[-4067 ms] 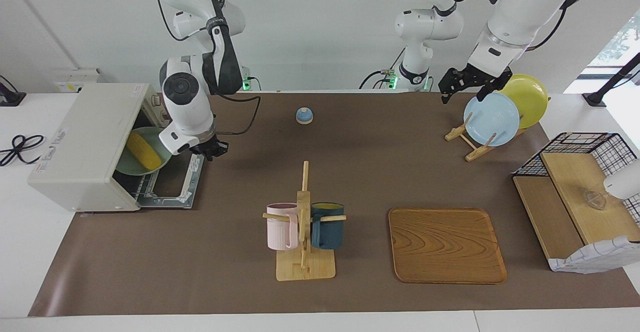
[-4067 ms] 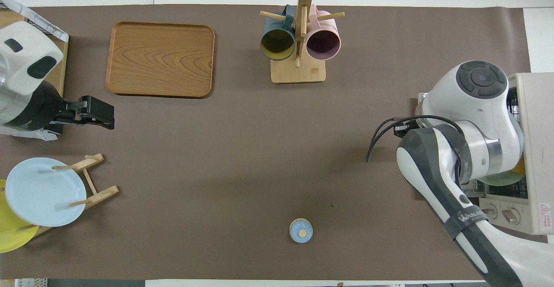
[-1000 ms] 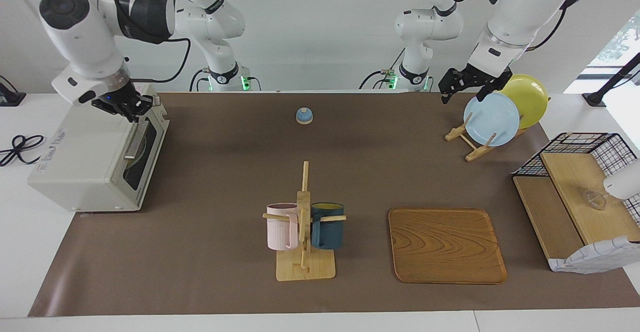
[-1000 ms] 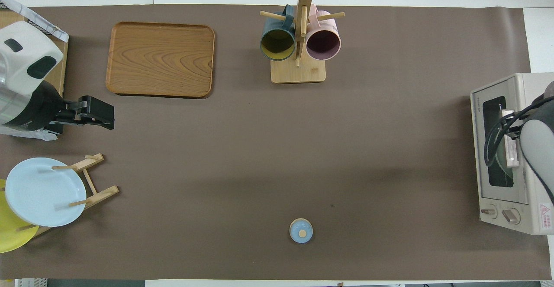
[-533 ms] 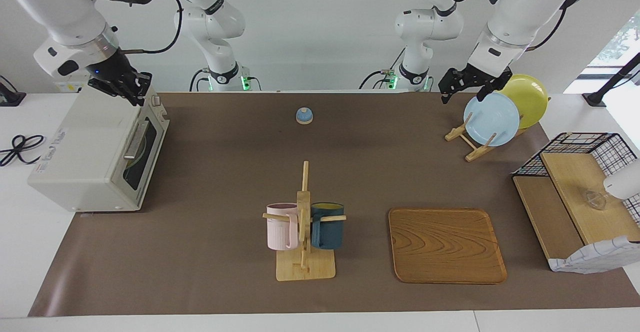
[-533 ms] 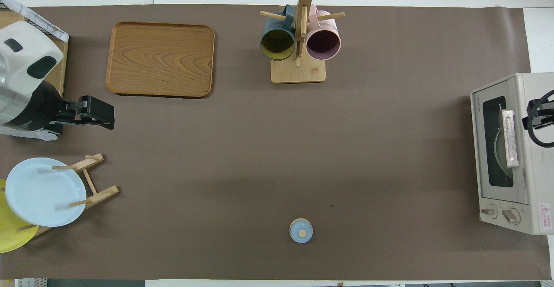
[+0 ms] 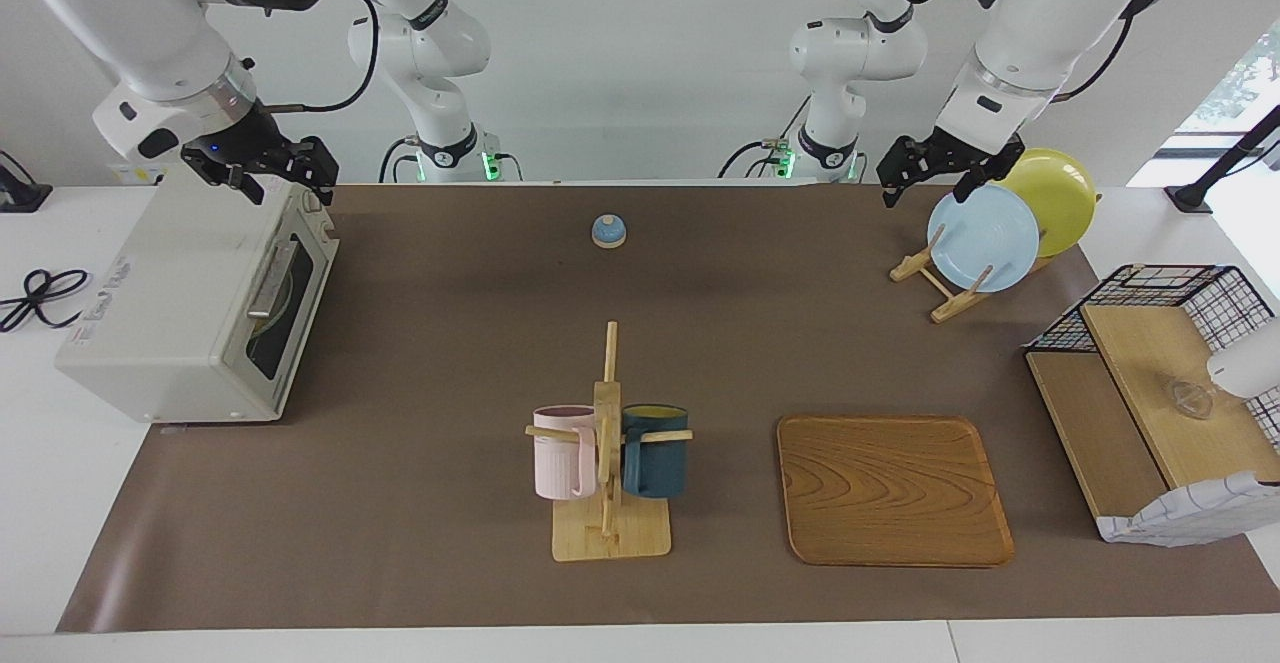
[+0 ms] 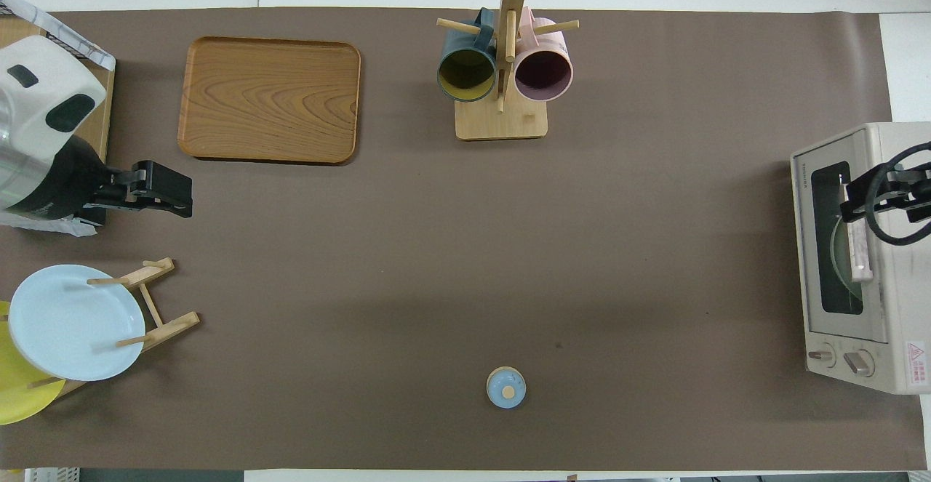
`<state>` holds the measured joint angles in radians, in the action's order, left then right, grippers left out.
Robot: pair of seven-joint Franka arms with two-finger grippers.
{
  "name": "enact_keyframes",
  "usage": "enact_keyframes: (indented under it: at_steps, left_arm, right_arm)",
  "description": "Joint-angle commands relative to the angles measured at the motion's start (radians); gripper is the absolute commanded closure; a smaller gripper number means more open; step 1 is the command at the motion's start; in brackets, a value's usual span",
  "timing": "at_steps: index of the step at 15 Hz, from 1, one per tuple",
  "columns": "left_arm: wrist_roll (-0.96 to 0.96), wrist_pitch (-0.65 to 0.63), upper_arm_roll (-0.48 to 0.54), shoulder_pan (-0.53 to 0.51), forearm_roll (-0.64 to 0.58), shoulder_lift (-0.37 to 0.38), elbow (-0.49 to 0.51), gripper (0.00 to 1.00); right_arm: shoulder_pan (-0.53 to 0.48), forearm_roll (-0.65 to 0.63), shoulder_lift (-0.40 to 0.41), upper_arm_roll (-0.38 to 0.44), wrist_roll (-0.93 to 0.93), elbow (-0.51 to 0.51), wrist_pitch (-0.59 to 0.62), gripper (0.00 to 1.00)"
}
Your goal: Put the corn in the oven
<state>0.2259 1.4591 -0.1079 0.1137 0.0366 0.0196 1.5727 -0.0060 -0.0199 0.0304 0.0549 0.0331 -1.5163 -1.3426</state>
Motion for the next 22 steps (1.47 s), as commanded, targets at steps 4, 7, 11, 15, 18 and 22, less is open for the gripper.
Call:
enact_keyframes:
  at_steps: [4, 7, 11, 15, 18, 22]
  left_arm:
    - [-0.002, 0.007, 0.004, 0.001, -0.014, 0.029, 0.030, 0.00]
    - [-0.002, 0.007, 0.004, 0.001, -0.014, 0.029, 0.030, 0.00]
    - [-0.002, 0.007, 0.004, 0.001, -0.014, 0.029, 0.030, 0.00]
    - [-0.002, 0.007, 0.004, 0.001, -0.014, 0.029, 0.030, 0.00]
    - [-0.002, 0.007, 0.004, 0.001, -0.014, 0.029, 0.030, 0.00]
    - [-0.002, 0.007, 0.004, 0.001, -0.014, 0.029, 0.030, 0.00]
  right_arm:
    - [0.020, 0.006, -0.032, 0.002, 0.001, -0.030, -0.015, 0.00]
    - [0.020, 0.002, -0.030, 0.008, -0.009, -0.002, -0.013, 0.00]
    - [0.021, -0.012, -0.038, 0.011, -0.001, -0.021, -0.003, 0.00]
    - [0.006, -0.035, -0.027, 0.011, 0.001, -0.004, -0.021, 0.00]
    - [0.009, -0.029, -0.029, 0.006, 0.002, -0.004, -0.021, 0.00]
    - [0.014, -0.034, -0.040, 0.002, 0.001, -0.007, -0.021, 0.00]
